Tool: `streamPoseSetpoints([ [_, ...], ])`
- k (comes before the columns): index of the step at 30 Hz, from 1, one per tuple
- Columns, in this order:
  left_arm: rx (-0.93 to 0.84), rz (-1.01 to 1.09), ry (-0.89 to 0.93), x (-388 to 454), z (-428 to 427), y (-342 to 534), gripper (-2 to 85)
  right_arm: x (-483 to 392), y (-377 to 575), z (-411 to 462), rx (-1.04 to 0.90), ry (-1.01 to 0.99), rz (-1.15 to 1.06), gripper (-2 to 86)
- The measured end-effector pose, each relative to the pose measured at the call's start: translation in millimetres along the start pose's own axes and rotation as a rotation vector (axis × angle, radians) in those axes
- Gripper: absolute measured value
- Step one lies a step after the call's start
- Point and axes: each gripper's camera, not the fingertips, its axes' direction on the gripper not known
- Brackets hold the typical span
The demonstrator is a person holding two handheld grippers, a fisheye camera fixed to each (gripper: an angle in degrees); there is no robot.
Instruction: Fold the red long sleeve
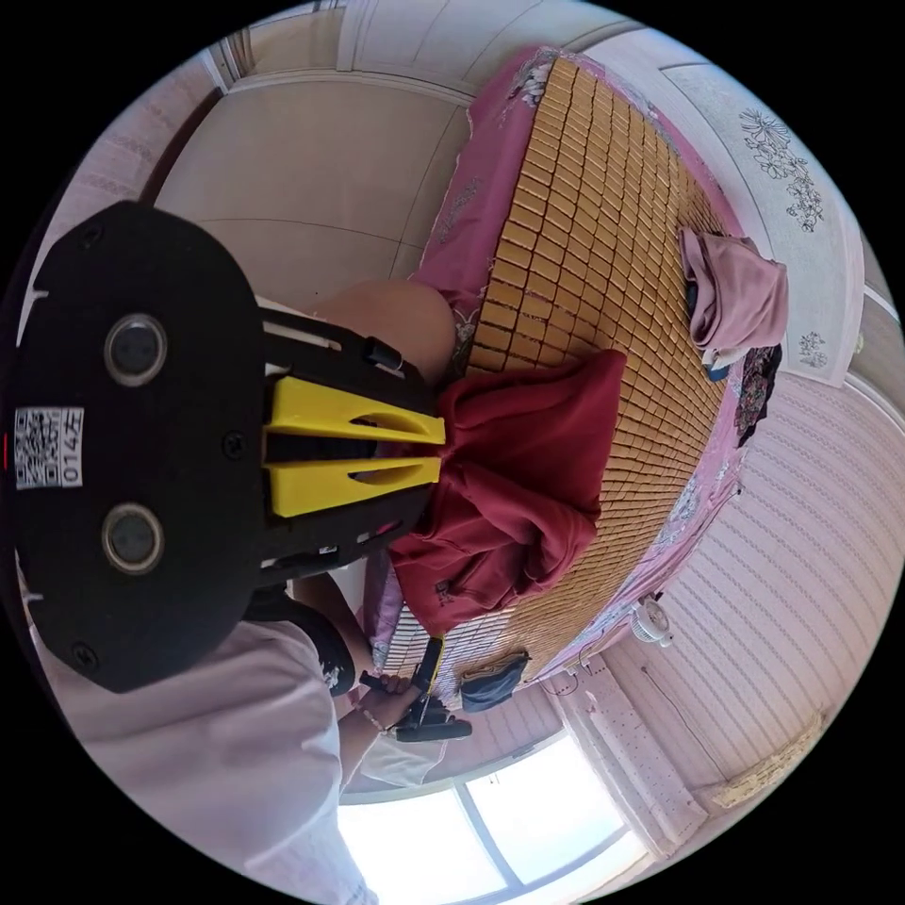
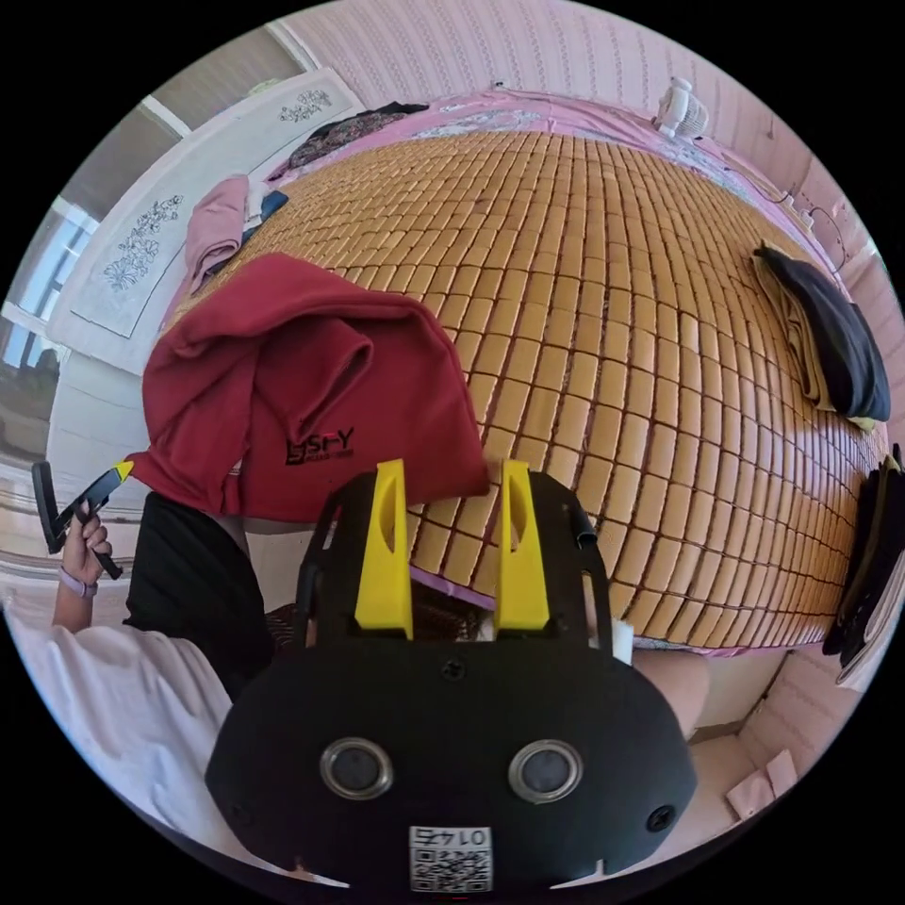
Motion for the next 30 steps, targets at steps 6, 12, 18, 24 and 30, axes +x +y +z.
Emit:
streamPoseSetpoints([
  [6,-0.070,-0.165,0.018,-13.1,6.6,16.0,6.7,7.6,7.6,-13.8,-0.018,0.042,-0.066,8.4],
  [12,-0.027,-0.182,-0.012,-3.1,-10.7,24.9,9.6,30.6,23.6,-33.8,0.002,0.002,-0.054,8.1],
  [18,-0.208,-0.087,-0.071,25.6,15.6,29.2,9.7,50.5,46.8,-54.9,0.028,-0.009,-0.034,8.2],
  [24,-0.238,-0.072,-0.096,40.5,7.0,48.8,4.0,74.2,73.1,-77.1,0.004,-0.042,-0.041,5.0],
  [30,-0.048,-0.005,0.018,67.7,-49.0,56.9,0.5,119.2,94.2,-145.5,0.161,-0.395,0.036,2.2],
])
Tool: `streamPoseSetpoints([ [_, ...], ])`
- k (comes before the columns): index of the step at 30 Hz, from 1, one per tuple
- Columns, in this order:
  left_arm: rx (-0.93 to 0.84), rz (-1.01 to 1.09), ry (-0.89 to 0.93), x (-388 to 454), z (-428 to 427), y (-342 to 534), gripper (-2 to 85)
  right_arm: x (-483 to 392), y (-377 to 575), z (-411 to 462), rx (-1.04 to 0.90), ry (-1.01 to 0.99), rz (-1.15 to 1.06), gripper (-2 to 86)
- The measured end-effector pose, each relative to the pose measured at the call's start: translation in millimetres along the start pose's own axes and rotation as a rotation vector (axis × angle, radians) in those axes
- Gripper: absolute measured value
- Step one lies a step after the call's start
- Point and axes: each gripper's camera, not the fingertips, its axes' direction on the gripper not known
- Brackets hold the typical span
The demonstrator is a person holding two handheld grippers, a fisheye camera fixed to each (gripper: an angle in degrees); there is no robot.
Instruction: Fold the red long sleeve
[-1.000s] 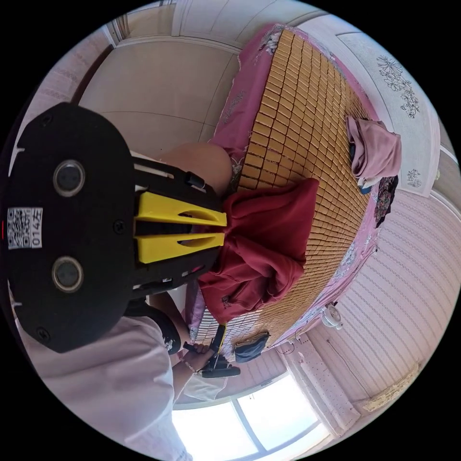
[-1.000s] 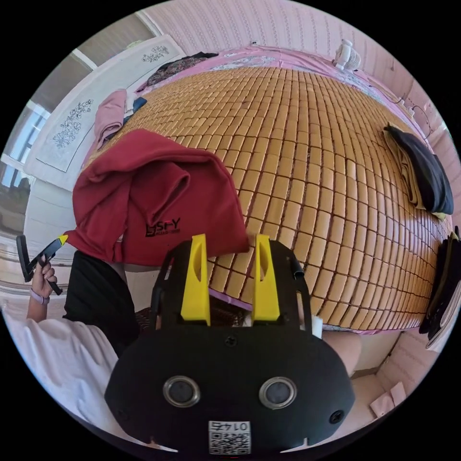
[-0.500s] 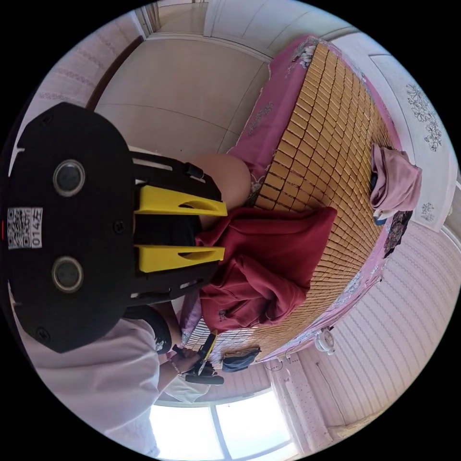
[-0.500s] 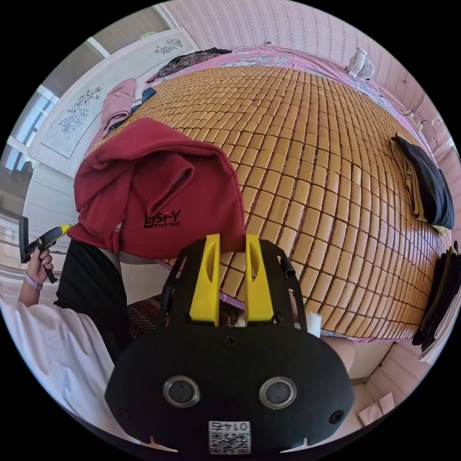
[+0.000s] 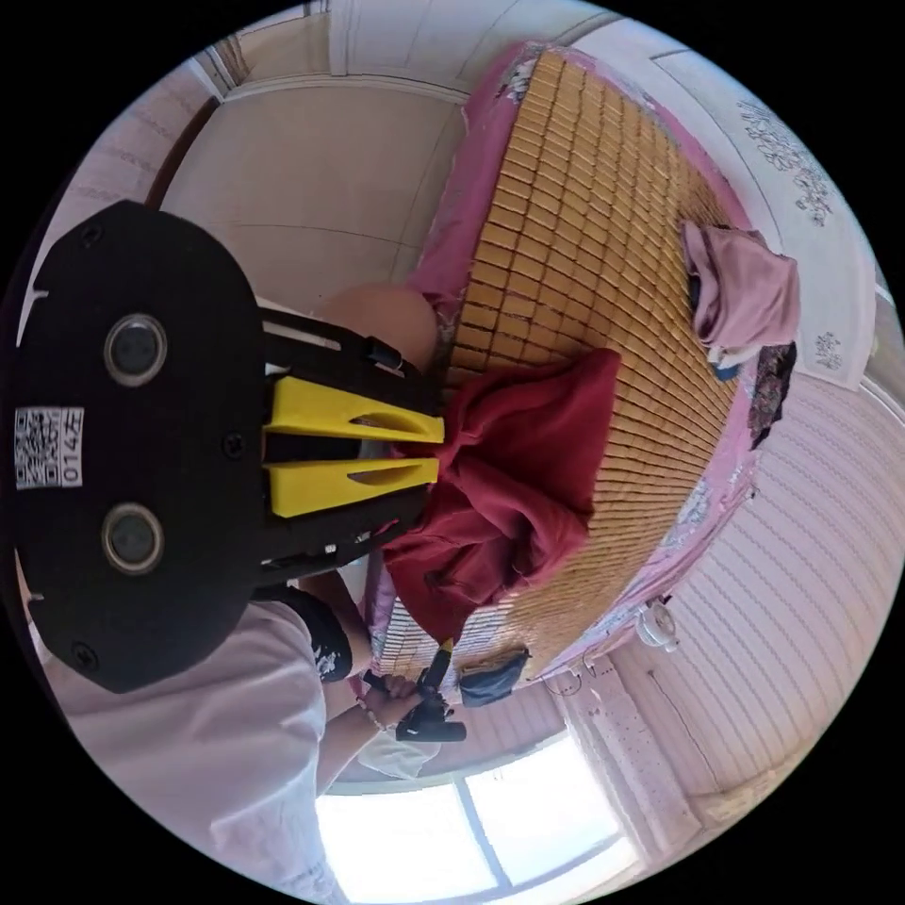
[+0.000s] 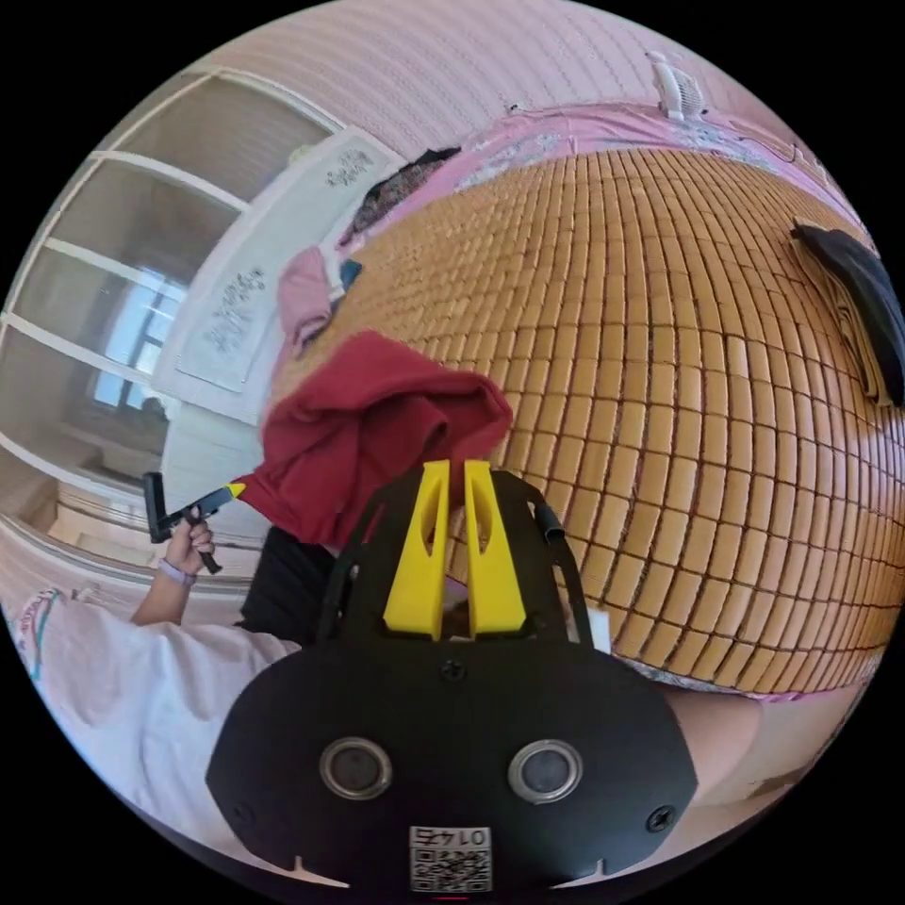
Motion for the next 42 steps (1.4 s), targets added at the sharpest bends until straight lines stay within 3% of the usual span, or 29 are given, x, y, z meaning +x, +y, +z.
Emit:
streamPoseSetpoints([
  [8,0.413,0.289,-0.021,82.9,-156.8,-40.9,-0.4,-62.8,-46.4,-189.5,0.467,-0.413,-0.241,1.5],
  [14,0.754,0.424,0.119,138.2,-305.0,-39.9,-0.5,-109.0,-41.9,-356.5,0.839,-0.670,-0.369,1.2],
  [16,0.906,0.479,0.175,166.7,-368.1,-25.4,-0.6,-130.3,-29.6,-401.4,0.883,-0.663,-0.449,1.2],
  [20,1.027,0.607,0.062,223.8,-420.8,1.5,-0.7,-176.4,14.5,-486.9,0.998,-0.594,-0.599,1.2],
  [24,1.212,0.641,0.206,244.2,-464.7,45.8,-0.6,-199.5,59.7,-548.2,1.082,-0.488,-0.705,1.2],
  [29,1.196,0.721,0.112,275.7,-478.7,79.1,-0.6,-220.8,118.5,-585.5,1.130,-0.353,-0.805,1.0],
  [32,1.196,0.745,0.143,284.1,-486.7,98.3,-0.6,-225.9,147.4,-602.1,1.135,-0.502,-0.840,1.0],
  [34,1.304,0.794,0.210,284.1,-499.0,128.1,-0.6,-238.3,168.5,-616.3,1.175,-0.558,-0.907,0.9],
  [38,1.445,0.858,0.272,285.8,-513.7,149.6,-0.5,-271.7,183.7,-638.9,1.247,-0.396,-1.022,0.6],
  [42,1.293,0.775,0.233,286.1,-489.4,83.0,-0.5,-262.1,114.7,-600.9,1.059,-0.228,-0.867,0.5],
])
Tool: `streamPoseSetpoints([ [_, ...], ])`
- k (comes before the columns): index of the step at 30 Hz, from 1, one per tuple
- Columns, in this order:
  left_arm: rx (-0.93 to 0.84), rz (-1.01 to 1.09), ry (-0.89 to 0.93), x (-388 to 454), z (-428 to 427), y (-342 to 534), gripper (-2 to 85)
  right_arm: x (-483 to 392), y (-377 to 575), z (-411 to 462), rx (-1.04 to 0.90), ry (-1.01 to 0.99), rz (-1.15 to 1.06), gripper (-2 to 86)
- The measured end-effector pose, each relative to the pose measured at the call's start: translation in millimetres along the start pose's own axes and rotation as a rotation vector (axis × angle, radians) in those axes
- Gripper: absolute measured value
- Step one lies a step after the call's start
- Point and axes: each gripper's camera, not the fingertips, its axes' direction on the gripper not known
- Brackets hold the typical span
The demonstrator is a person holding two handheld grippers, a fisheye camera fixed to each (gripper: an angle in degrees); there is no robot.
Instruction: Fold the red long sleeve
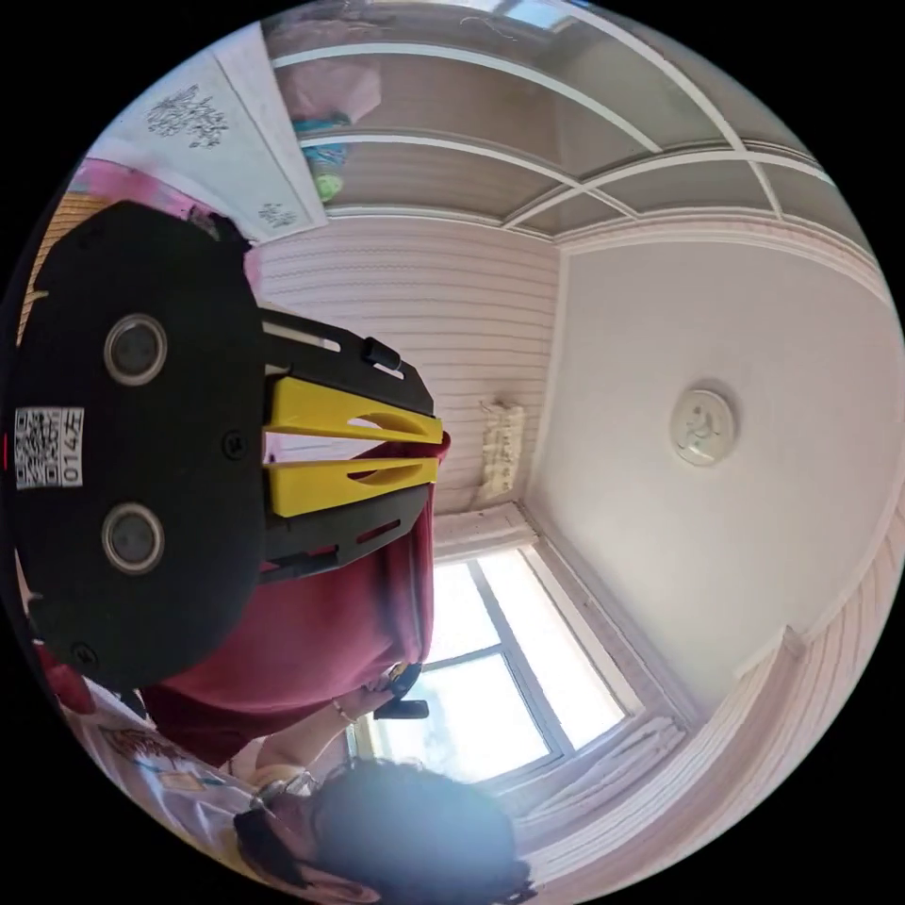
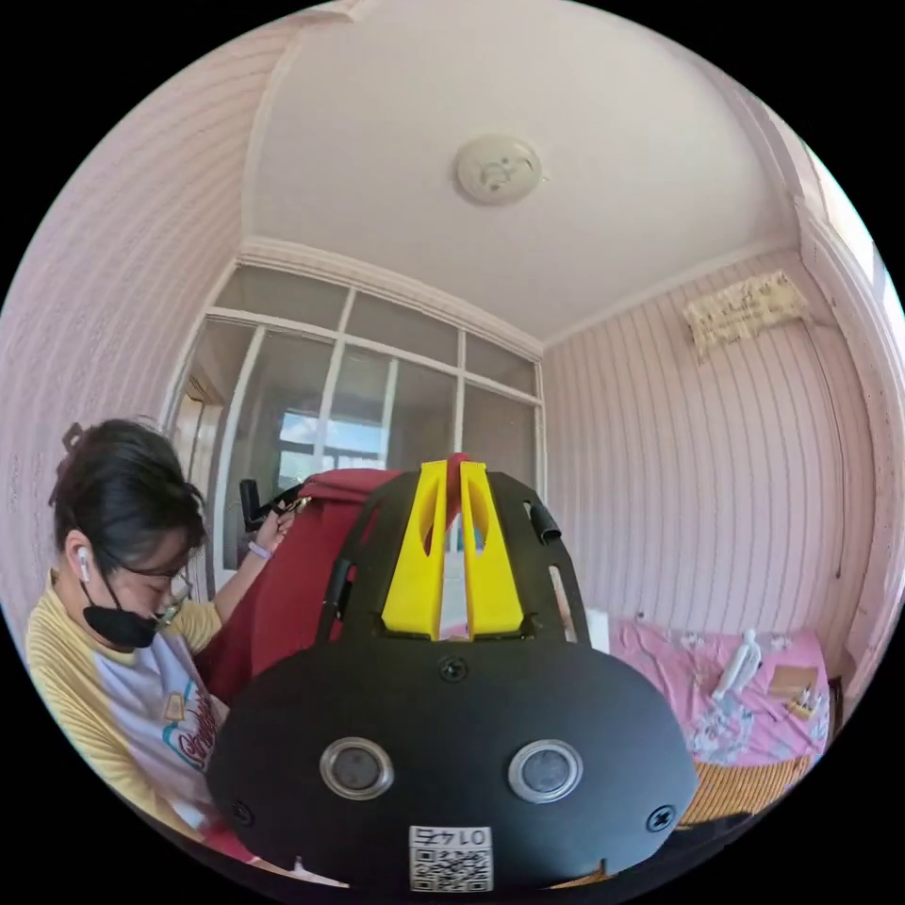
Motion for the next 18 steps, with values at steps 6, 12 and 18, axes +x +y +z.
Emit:
streamPoseSetpoints([
  [6,-0.485,-0.259,-0.190,-85.6,153.2,117.7,-0.5,118.6,103.7,112.7,-0.311,0.149,0.359,0.4],
  [12,-0.366,-0.265,-0.231,-108.5,222.7,95.6,-0.5,155.0,48.3,146.3,-0.051,0.191,0.335,0.6],
  [18,-0.259,-0.148,-0.216,-107.9,243.6,90.5,-0.4,139.3,57.4,161.5,-0.014,0.228,0.089,0.9],
])
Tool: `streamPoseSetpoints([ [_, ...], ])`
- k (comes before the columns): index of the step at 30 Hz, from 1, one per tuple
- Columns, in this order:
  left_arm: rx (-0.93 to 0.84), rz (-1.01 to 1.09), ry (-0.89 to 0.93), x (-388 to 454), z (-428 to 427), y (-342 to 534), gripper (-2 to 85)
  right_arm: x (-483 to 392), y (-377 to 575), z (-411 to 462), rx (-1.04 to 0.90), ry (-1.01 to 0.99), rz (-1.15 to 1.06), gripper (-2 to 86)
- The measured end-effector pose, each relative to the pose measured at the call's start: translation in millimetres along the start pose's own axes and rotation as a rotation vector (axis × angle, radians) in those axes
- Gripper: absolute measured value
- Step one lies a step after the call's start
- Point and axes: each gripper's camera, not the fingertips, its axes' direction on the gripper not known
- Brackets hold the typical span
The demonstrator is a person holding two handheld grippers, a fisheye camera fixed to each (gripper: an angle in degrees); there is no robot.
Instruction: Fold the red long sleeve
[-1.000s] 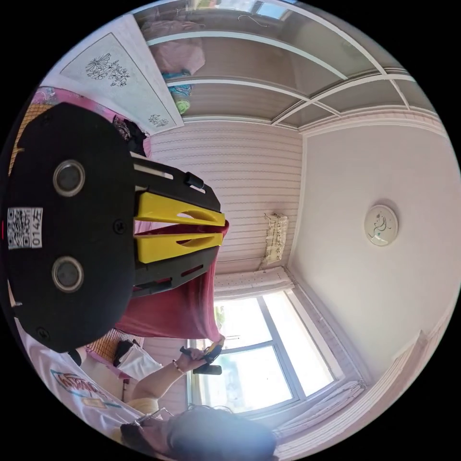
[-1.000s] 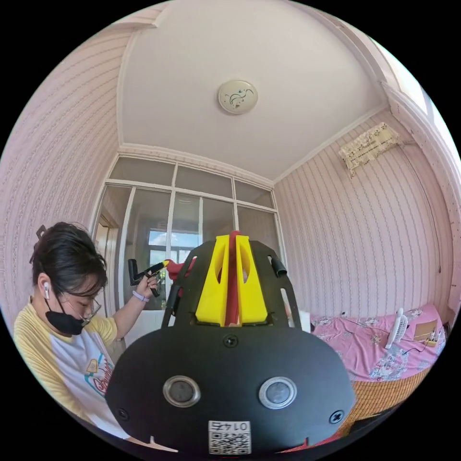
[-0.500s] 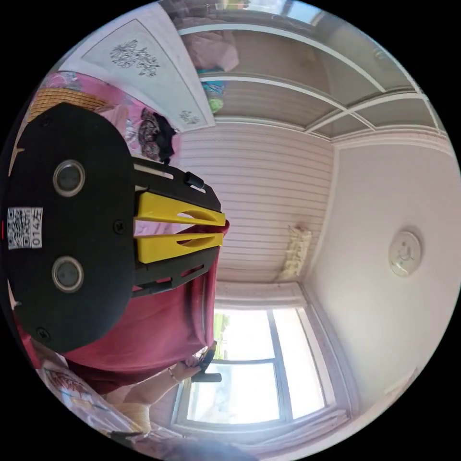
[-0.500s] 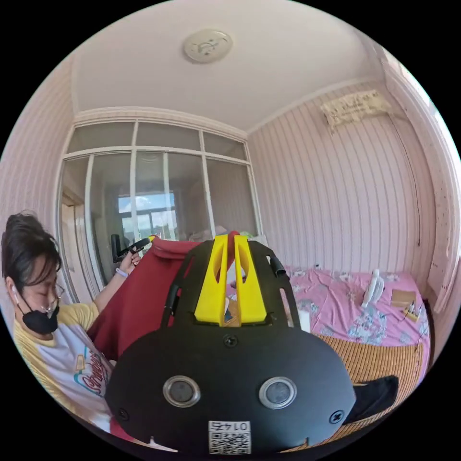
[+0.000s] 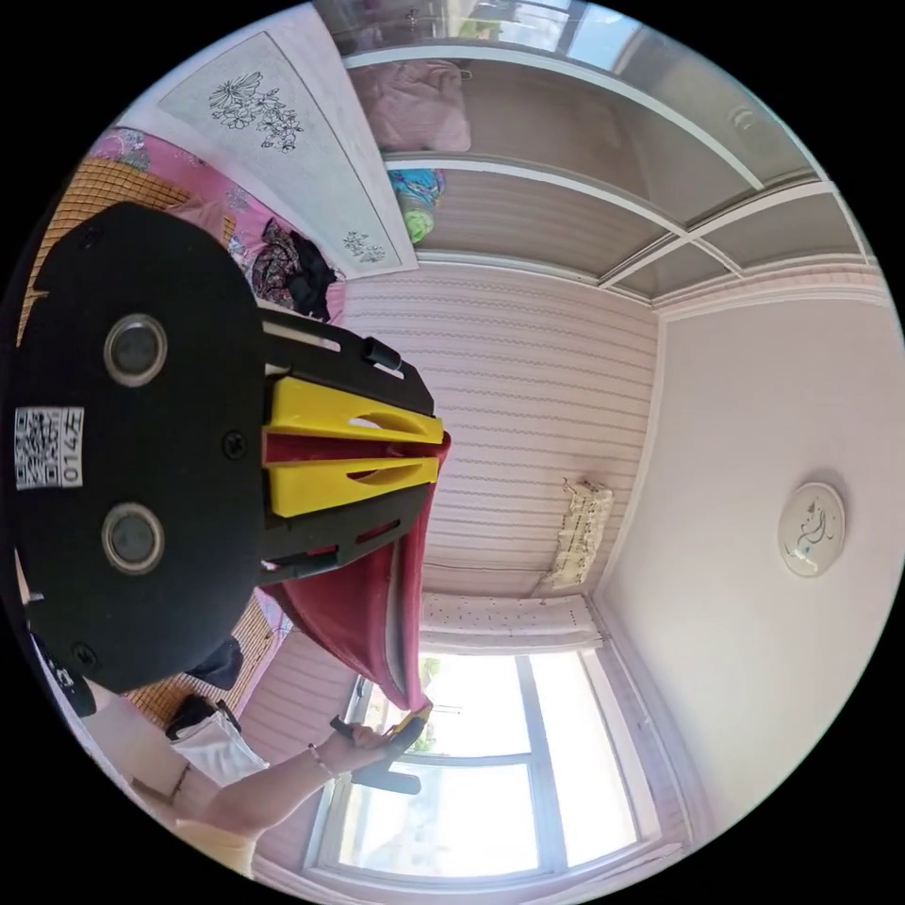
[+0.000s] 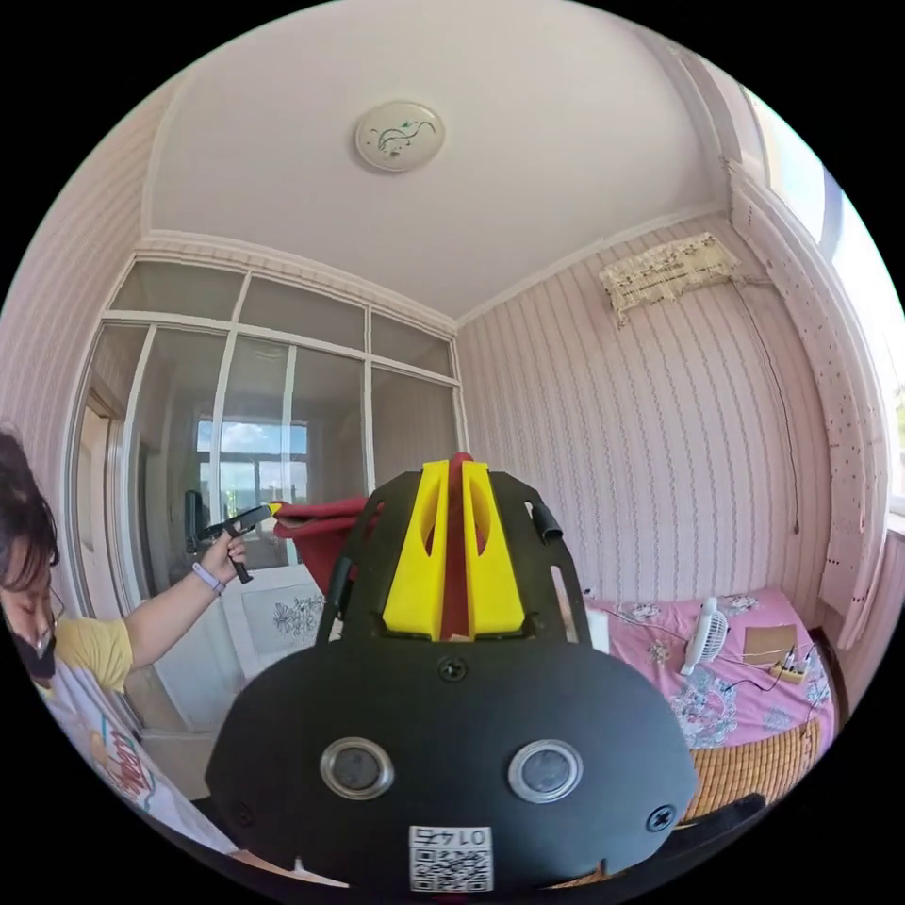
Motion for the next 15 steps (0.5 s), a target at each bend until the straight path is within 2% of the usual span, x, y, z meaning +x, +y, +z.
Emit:
streamPoseSetpoints([
  [4,-0.178,-0.001,0.052,-26.0,39.0,79.8,0.1,11.8,80.8,5.8,-0.125,0.009,-0.009,1.1],
  [7,-0.384,0.021,0.050,-39.6,65.4,176.9,0.5,22.3,182.7,14.6,-0.346,0.050,0.044,1.4],
  [9,-0.532,-0.016,0.052,-50.1,79.1,245.2,0.9,30.8,279.3,18.9,-0.567,0.084,0.170,1.6],
  [13,-0.876,-0.194,0.046,-74.5,99.2,413.5,1.7,40.2,424.7,13.0,-0.782,0.104,0.470,1.7],
  [15,-1.019,-0.299,0.009,-85.0,103.3,476.2,1.9,38.7,506.1,13.9,-0.967,0.174,0.624,1.8],
])
